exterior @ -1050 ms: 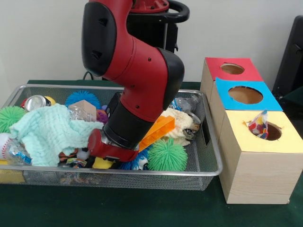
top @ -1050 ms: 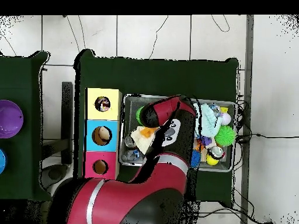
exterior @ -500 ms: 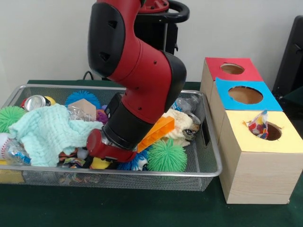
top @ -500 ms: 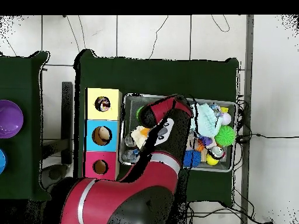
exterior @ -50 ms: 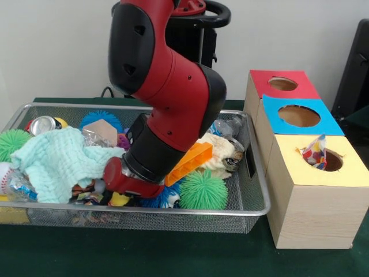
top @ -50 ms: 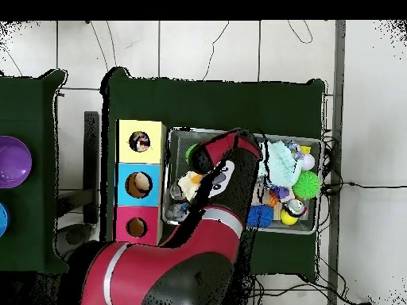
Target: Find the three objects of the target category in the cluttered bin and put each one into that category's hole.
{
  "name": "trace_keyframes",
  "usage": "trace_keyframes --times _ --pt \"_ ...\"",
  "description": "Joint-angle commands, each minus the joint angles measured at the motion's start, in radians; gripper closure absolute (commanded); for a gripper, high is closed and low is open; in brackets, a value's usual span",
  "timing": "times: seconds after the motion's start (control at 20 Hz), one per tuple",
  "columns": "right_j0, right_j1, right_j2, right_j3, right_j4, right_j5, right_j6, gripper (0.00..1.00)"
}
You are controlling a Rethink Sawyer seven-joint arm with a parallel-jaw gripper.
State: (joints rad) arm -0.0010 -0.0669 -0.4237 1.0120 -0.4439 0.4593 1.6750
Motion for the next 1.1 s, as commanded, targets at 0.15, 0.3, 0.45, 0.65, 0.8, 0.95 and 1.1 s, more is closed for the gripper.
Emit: trace_keyframes --times 0.15,0.3,0.45,0.65,0.8,0.95,1.1 --pt "-0.104 0.045 0.021 -0.029 -0.032 -0.066 0.102 1.0" --pt "-0.099 0.047 0.017 -0.033 -0.032 -0.053 0.103 1.0" --pt "-0.1 0.046 0.019 -0.03 -0.032 -0.053 0.1 1.0" --pt "-0.1 0.047 0.023 -0.031 -0.027 -0.064 0.111 1.0" --pt "-0.143 0.011 0.122 0.028 -0.014 -0.117 0.053 1.0" --pt "-0.238 -0.065 0.316 0.141 0.013 -0.15 -0.068 1.0" --pt "-0.285 -0.127 0.432 0.205 0.029 -0.136 -0.1 1.0"
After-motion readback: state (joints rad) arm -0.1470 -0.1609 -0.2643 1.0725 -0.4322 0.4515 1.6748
